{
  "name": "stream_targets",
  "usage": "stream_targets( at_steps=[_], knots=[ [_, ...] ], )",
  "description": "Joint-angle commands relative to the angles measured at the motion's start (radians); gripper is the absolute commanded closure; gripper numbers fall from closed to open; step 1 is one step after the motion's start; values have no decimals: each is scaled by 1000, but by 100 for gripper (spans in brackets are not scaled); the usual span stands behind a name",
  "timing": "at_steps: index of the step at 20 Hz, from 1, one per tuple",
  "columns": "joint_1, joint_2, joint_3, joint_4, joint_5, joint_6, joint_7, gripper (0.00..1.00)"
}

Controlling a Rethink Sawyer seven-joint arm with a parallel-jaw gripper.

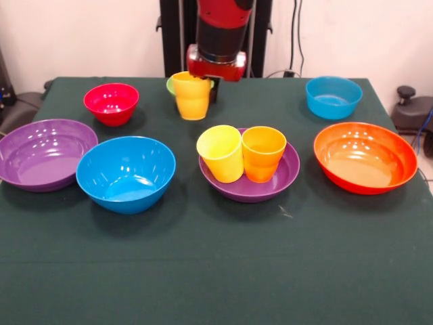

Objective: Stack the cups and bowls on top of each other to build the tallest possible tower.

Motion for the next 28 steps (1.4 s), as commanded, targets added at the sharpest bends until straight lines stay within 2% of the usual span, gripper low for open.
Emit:
stream_targets(
  at_steps=[1, 11, 22, 28],
  knots=[
    [61, -35, 81, 33, 98, 28, 186, 100],
    [189, 8, 48, -12, 197, -16, 266, 100],
    [235, 34, 42, -23, 243, -39, 302, 100],
    [239, 89, 30, -55, 233, -86, 301, 100]
  ],
)
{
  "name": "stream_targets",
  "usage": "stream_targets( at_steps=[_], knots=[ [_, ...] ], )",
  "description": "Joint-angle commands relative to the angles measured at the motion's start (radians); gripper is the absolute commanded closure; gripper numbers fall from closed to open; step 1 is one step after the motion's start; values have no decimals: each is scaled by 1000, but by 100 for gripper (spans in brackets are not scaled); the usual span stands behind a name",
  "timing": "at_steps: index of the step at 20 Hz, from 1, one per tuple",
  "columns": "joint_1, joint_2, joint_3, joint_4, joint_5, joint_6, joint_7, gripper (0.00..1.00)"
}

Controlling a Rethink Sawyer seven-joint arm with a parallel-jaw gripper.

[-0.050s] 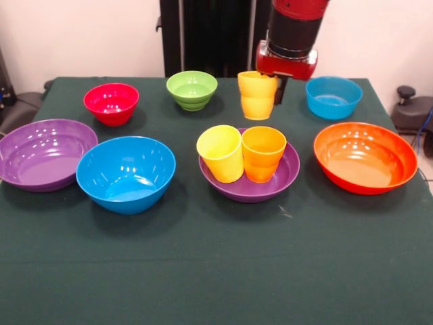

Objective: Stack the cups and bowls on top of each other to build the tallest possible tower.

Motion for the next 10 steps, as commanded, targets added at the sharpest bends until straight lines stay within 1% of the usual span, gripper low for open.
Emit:
stream_targets(
  at_steps=[1, 7, 10],
  knots=[
    [10, 116, 36, -66, 28, -93, 160, 100],
    [23, 174, 17, -104, 22, -144, 163, 100],
    [19, 197, 16, -114, 25, -159, 156, 100]
  ],
)
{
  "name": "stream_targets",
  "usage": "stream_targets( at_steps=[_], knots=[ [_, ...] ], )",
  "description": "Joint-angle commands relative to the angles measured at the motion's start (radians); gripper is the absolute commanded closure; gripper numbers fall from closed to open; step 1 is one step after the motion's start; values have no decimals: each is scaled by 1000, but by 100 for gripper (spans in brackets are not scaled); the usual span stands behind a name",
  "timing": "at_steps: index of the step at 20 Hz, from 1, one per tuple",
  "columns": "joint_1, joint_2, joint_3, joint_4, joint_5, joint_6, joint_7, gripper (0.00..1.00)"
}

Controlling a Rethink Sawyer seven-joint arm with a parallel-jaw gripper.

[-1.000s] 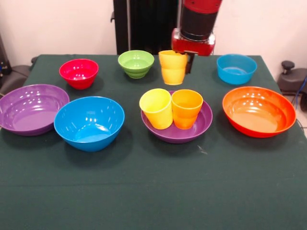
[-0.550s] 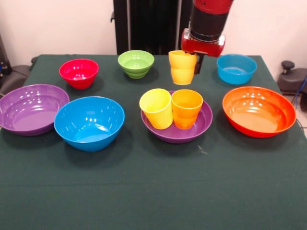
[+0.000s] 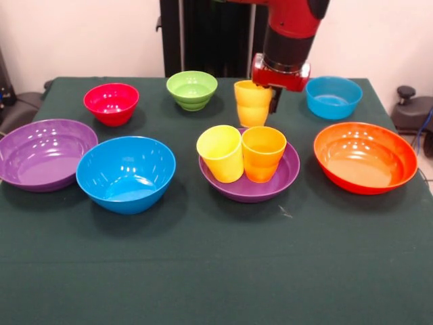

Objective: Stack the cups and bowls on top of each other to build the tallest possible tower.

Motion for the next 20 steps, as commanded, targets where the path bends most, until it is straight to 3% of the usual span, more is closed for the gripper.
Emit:
stream_targets(
  at_steps=[1, 14, 20],
  knots=[
    [17, 120, 25, -104, 21, -118, 155, 100],
    [24, 122, 21, -104, 42, -123, 154, 100],
    [44, 60, 12, -55, 57, -77, 172, 100]
  ],
)
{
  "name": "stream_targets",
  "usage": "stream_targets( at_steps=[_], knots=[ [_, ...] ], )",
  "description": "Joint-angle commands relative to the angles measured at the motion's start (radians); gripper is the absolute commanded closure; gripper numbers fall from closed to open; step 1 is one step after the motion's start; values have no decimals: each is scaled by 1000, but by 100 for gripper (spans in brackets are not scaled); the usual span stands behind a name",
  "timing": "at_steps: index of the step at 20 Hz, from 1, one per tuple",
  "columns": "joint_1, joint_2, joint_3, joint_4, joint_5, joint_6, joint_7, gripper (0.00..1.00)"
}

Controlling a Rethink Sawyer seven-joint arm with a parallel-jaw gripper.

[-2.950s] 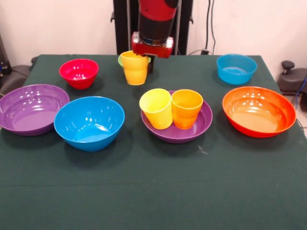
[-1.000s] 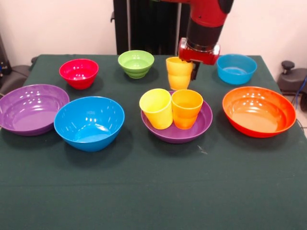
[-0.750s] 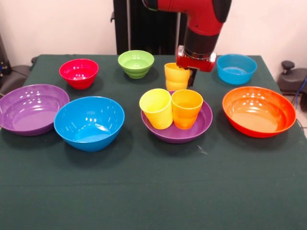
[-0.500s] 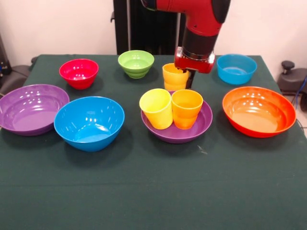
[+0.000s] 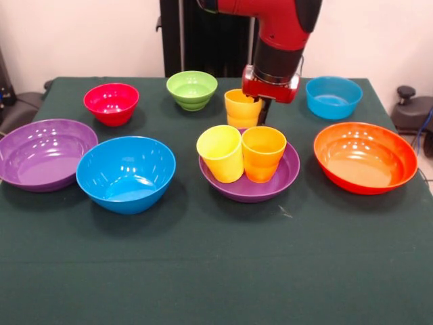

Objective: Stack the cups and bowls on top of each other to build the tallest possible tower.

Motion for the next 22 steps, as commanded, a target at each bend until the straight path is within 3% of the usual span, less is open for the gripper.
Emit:
stream_targets(
  at_steps=[1, 5, 22],
  knots=[
    [38, -24, 51, -17, 61, 22, 176, 100],
    [54, -79, 47, 1, 83, 94, 177, 100],
    [94, -164, 29, 22, 147, 197, 163, 100]
  ],
)
